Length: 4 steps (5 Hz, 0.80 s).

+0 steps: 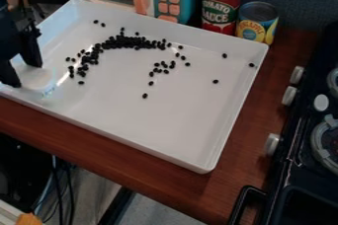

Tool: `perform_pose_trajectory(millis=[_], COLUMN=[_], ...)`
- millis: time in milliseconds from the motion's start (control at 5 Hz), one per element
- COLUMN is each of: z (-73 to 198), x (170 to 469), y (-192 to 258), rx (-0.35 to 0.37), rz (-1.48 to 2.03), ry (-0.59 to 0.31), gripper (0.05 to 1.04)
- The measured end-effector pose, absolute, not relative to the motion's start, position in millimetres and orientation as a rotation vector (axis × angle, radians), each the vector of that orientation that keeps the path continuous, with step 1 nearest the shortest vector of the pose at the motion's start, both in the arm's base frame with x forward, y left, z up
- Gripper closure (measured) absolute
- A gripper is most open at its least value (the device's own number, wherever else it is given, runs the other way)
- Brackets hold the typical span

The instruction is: Sweep into pile

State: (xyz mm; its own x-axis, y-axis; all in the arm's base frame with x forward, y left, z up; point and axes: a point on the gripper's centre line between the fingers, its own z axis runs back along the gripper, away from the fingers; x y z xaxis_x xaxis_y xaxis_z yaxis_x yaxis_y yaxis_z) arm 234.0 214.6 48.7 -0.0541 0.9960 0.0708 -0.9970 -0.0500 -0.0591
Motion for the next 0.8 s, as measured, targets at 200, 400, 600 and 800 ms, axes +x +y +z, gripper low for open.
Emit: perform_pose_trajectory(millis=[200,400,600,800], z=[38.0,35.1,33.1,32.7], x=[240.7,243.1,247.2,250.8], y=[212.2,213.5,210.9,207.1], rx=[0.013,0.023,0.029,0.022], rz=[1.640,1.664,1.665,1.675], ry=[-0.106,-0.122,-0.127,-0.129], gripper=[0.398,0.398,0.398,0.398])
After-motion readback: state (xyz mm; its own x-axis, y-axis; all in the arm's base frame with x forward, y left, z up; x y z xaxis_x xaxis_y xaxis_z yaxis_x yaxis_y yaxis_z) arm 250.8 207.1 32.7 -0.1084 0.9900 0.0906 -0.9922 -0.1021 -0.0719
